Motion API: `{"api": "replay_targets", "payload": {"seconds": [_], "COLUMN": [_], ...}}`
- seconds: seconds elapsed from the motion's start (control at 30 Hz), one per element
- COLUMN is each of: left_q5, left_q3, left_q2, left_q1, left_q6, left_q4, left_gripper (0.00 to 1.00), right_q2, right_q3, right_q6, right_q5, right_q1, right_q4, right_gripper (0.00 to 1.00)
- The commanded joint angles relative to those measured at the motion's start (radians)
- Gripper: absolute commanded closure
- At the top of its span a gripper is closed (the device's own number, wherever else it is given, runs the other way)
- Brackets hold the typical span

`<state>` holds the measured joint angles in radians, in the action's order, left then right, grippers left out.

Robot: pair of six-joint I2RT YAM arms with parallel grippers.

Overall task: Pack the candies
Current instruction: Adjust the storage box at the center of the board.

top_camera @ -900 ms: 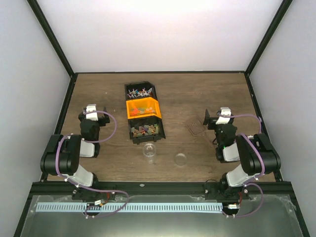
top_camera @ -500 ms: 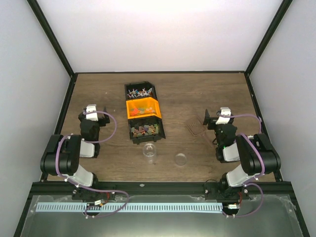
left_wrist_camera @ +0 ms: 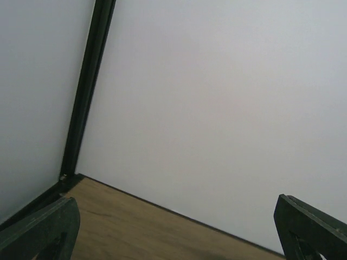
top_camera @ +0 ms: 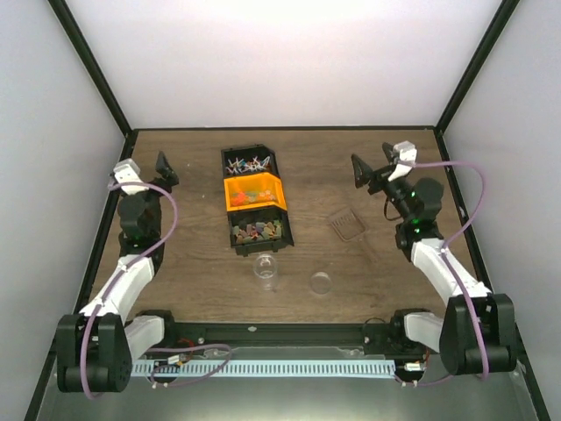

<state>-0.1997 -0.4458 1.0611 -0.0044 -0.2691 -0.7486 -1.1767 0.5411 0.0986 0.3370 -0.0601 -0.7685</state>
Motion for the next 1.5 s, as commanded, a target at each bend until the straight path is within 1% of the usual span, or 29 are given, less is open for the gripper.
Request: {"api": "replay_targets", "payload": {"seconds": [0.0,0.03,0.07,0.1,0.13,0.17,0.2,0.23,0.3,0.37,0.4,0.47,0.53,0.6,0.67,0.73,0.8,0.9,1.0,1.03,1.23,1.27,1.3,1.37,1.47], "left_q5": [0.05,0.089,0.123,0.146,0.144,0.117,0.092,0.132,0.255,0.291,0.286,0.269,0.238,0.263,0.277,0.227,0.195,0.185,0.198,0.202,0.235,0.244,0.259,0.291,0.329], "left_q3": [-0.071,-0.079,-0.091,-0.112,-0.127,-0.137,-0.14,-0.126,-0.068,-0.038,-0.051,-0.119,-0.206,-0.244,-0.276,-0.322,-0.389,-0.468,-0.54,-0.557,-0.634,-0.651,-0.666,-0.678,-0.688], "left_q2": [0.007,0.018,0.034,0.059,0.083,0.108,0.129,0.146,0.162,0.18,0.193,0.237,0.288,0.332,0.371,0.409,0.449,0.506,0.571,0.588,0.671,0.686,0.698,0.712,0.737], "left_q1": [-0.005,-0.005,-0.004,-0.003,-0.003,-0.001,0.005,0.022,0.055,0.055,0.047,0.015,-0.024,-0.052,-0.081,-0.126,-0.153,-0.178,-0.201,-0.208,-0.218,-0.219,-0.219,-0.222,-0.235], "left_q6": [-0.176,-0.165,-0.165,-0.18,-0.22,-0.288,-0.355,-0.378,-0.437,-0.47,-0.473,-0.42,-0.358,-0.329,-0.309,-0.262,-0.226,-0.19,-0.156,-0.144,-0.073,-0.062,-0.055,-0.063,-0.073], "left_q4": [0.21,0.22,0.233,0.278,0.329,0.392,0.439,0.432,0.315,0.207,0.213,0.283,0.394,0.414,0.426,0.485,0.559,0.635,0.707,0.731,0.825,0.846,0.863,0.871,0.873], "left_gripper": [0.0,0.0,0.0,0.0,0.0,0.0,0.0,0.0,0.0,0.0,0.0,0.0,0.0,0.0,0.0,0.0,0.0,0.0,0.09,0.14,0.36,0.38,0.37,0.33,0.33], "right_q2": [0.015,0.007,0.0,0.0,0.0,-0.009,-0.028,-0.054,-0.084,-0.107,-0.114,-0.135,-0.163,-0.193,-0.212,-0.231,-0.252,-0.271,-0.284,-0.287,-0.296,-0.298,-0.301,-0.31,-0.319], "right_q3": [0.162,0.195,0.208,0.195,0.155,0.116,0.104,0.115,0.132,0.136,0.136,0.141,0.142,0.152,0.167,0.187,0.228,0.277,0.294,0.295,0.282,0.28,0.279,0.282,0.282], "right_q6": [0.235,0.272,0.29,0.332,0.4,0.474,0.543,0.565,0.589,0.596,0.6,0.627,0.646,0.652,0.635,0.607,0.552,0.472,0.43,0.423,0.403,0.399,0.397,0.392,0.394], "right_q5": [0.255,0.244,0.241,0.235,0.268,0.335,0.398,0.464,0.502,0.52,0.53,0.535,0.553,0.563,0.54,0.545,0.546,0.512,0.483,0.48,0.462,0.461,0.459,0.458,0.46], "right_q1": [-0.004,-0.009,-0.01,-0.009,0.008,0.031,0.05,0.055,0.054,0.054,0.054,0.054,0.053,0.052,0.052,0.05,0.047,0.038,0.036,0.036,0.035,0.036,0.036,0.036,0.035], "right_q4": [0.352,0.431,0.466,0.458,0.392,0.308,0.259,0.25,0.244,0.219,0.206,0.205,0.184,0.197,0.239,0.28,0.36,0.482,0.546,0.553,0.579,0.581,0.582,0.59,0.592], "right_gripper": [0.0,0.0,0.0,0.0,0.0,0.0,0.0,0.0,0.0,0.0,0.0,0.0,0.01,0.03,0.04,0.04,0.04,0.04,0.04,0.04,0.04,0.03,0.03,0.03,0.03]}}
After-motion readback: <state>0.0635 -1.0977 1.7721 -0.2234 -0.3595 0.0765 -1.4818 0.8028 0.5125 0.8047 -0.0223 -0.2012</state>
